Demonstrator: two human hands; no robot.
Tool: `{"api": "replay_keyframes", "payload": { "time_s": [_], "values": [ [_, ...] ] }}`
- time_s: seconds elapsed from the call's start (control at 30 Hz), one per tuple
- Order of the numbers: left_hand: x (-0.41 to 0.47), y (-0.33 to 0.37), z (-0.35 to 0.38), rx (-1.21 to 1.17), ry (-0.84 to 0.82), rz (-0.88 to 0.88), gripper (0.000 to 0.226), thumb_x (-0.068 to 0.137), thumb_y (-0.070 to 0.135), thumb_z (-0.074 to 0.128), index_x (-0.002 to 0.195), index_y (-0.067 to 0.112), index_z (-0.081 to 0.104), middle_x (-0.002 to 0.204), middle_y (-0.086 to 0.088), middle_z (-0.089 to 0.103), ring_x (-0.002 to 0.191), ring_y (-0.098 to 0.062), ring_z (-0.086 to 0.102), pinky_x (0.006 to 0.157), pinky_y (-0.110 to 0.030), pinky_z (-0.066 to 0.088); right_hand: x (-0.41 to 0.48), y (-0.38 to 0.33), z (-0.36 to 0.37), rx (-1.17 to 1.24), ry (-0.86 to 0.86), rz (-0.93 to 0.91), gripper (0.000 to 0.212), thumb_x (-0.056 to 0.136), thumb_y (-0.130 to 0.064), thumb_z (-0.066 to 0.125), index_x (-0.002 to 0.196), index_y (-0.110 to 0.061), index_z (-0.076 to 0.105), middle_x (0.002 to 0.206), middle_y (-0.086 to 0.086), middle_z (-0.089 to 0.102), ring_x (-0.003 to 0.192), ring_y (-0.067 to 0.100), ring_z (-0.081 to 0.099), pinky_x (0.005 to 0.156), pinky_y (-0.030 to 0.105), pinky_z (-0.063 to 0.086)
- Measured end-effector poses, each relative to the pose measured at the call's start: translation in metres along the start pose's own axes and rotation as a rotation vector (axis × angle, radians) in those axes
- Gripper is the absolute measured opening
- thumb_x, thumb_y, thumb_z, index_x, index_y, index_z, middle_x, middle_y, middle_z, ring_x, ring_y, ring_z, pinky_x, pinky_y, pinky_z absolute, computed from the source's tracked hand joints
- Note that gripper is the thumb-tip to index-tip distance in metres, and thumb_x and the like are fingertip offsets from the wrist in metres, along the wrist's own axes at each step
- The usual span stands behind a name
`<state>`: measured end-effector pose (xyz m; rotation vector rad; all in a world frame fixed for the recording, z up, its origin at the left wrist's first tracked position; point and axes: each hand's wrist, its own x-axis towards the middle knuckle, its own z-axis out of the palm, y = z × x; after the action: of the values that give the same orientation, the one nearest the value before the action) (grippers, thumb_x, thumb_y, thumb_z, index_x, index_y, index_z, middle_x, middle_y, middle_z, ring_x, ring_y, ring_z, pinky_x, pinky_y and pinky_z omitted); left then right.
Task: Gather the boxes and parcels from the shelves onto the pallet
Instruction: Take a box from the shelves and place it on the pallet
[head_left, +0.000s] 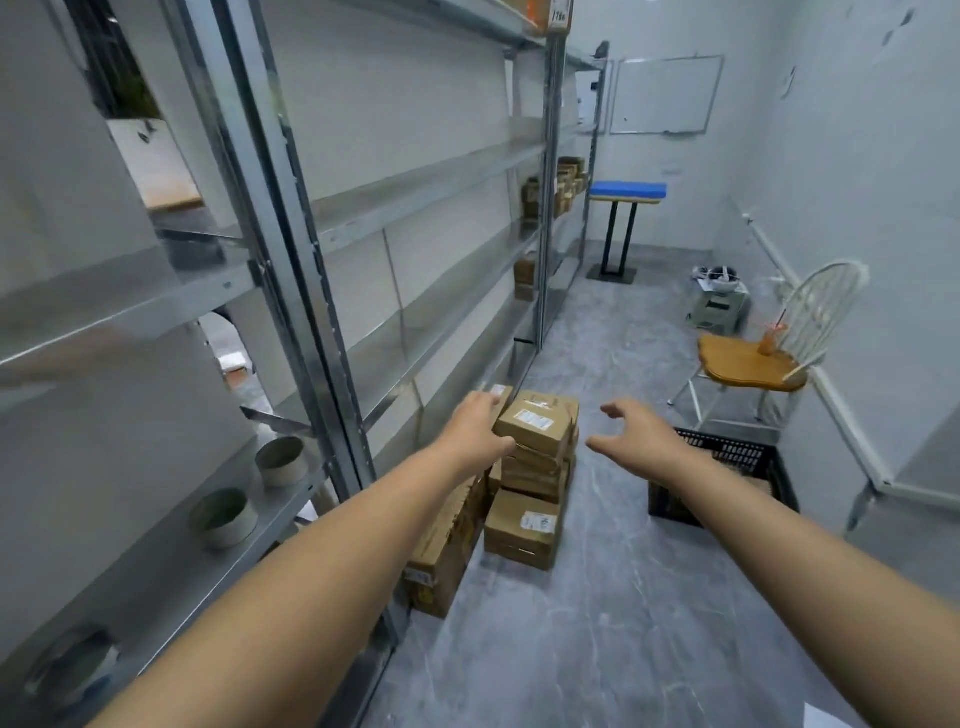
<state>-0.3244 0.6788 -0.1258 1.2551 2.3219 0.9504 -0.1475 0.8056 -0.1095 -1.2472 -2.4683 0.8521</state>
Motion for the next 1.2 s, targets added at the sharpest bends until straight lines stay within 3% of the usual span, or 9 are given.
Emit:
{"api": "replay_keyframes", "payload": {
  "time_s": [0.13, 0.23, 0.33, 0.43, 0.7, 0.9, 1.07, 1.2],
  "values": [
    [0.064, -0.007, 0.018, 0.014, -0.039, 0.02, 0.065, 0.085, 0.023, 0.069, 0.142, 0.019, 0.039, 0.143, 0.002, 0.041, 0.123, -0.015, 0.047, 0.088, -0.023, 0.039, 0.064, 0.014, 0.01, 0.045, -0.023, 0.03, 0.062, 0.086, -0.027, 0.068, 0.14, -0.009, 0.044, 0.141, 0.007, 0.05, 0.126, 0.021, 0.05, 0.09, 0.022, 0.036],
    [0.116, -0.008, 0.033, 0.01, -0.051, 0.0, 0.066, 0.086, 0.024, 0.067, 0.144, 0.018, 0.037, 0.145, 0.001, 0.039, 0.126, -0.015, 0.045, 0.089, -0.021, 0.034, 0.119, 0.03, 0.014, 0.074, -0.05, 0.036, 0.063, 0.087, -0.028, 0.068, 0.141, -0.01, 0.043, 0.141, 0.007, 0.05, 0.125, 0.022, 0.05, 0.091, 0.025, 0.039],
    [0.167, -0.007, 0.05, -0.004, -0.038, -0.047, 0.065, 0.086, 0.026, 0.068, 0.143, 0.018, 0.038, 0.145, 0.002, 0.04, 0.122, -0.01, 0.043, 0.092, -0.025, 0.036, 0.177, 0.048, 0.013, 0.07, -0.06, 0.03, 0.065, 0.085, -0.031, 0.069, 0.141, -0.01, 0.044, 0.144, 0.008, 0.048, 0.13, 0.024, 0.046, 0.103, 0.032, 0.038],
    [0.217, -0.006, 0.07, 0.014, -0.018, -0.1, 0.064, 0.087, 0.028, 0.068, 0.144, 0.021, 0.038, 0.148, 0.003, 0.038, 0.132, -0.015, 0.041, 0.103, -0.031, 0.036, 0.234, 0.068, 0.01, 0.129, -0.088, 0.05, 0.064, 0.084, -0.029, 0.069, 0.14, -0.009, 0.046, 0.144, 0.008, 0.048, 0.131, 0.023, 0.046, 0.105, 0.032, 0.037],
    [0.315, -0.02, 0.116, 0.027, -0.059, -0.189, 0.065, 0.089, 0.032, 0.065, 0.146, 0.022, 0.036, 0.151, 0.003, 0.035, 0.134, -0.019, 0.041, 0.105, -0.038, 0.039, 0.34, 0.116, 0.024, 0.24, -0.141, 0.143, 0.068, 0.083, -0.031, 0.068, 0.143, -0.011, 0.042, 0.145, 0.006, 0.047, 0.129, 0.024, 0.047, 0.095, 0.028, 0.038],
    [0.405, -0.044, 0.147, -0.006, -0.106, -0.2, 0.064, 0.088, 0.026, 0.067, 0.144, 0.017, 0.039, 0.145, 0.0, 0.04, 0.126, -0.018, 0.047, 0.095, -0.028, 0.042, 0.422, 0.139, 0.046, 0.21, -0.167, 0.182, 0.067, 0.085, -0.029, 0.067, 0.144, -0.009, 0.04, 0.146, 0.01, 0.044, 0.131, 0.026, 0.045, 0.101, 0.031, 0.038],
    [0.496, -0.085, 0.173, -0.02, -0.161, -0.265, 0.063, 0.09, 0.028, 0.066, 0.145, 0.017, 0.038, 0.148, -0.001, 0.038, 0.132, -0.021, 0.043, 0.103, -0.035, 0.04, 0.498, 0.165, 0.082, 0.181, -0.194, 0.228, 0.056, 0.087, -0.028, 0.066, 0.138, -0.013, 0.048, 0.139, 0.008, 0.05, 0.122, 0.023, 0.051, 0.083, 0.02, 0.034],
    [0.571, -0.137, 0.204, -0.032, -0.215, -0.315, 0.059, 0.09, 0.026, 0.065, 0.143, 0.016, 0.04, 0.145, -0.002, 0.041, 0.128, -0.02, 0.045, 0.094, -0.025, 0.036, 0.563, 0.199, 0.125, 0.193, -0.216, 0.353, 0.061, 0.088, -0.027, 0.067, 0.142, -0.012, 0.043, 0.146, 0.008, 0.045, 0.131, 0.024, 0.045, 0.1, 0.033, 0.038]
  ]
}}
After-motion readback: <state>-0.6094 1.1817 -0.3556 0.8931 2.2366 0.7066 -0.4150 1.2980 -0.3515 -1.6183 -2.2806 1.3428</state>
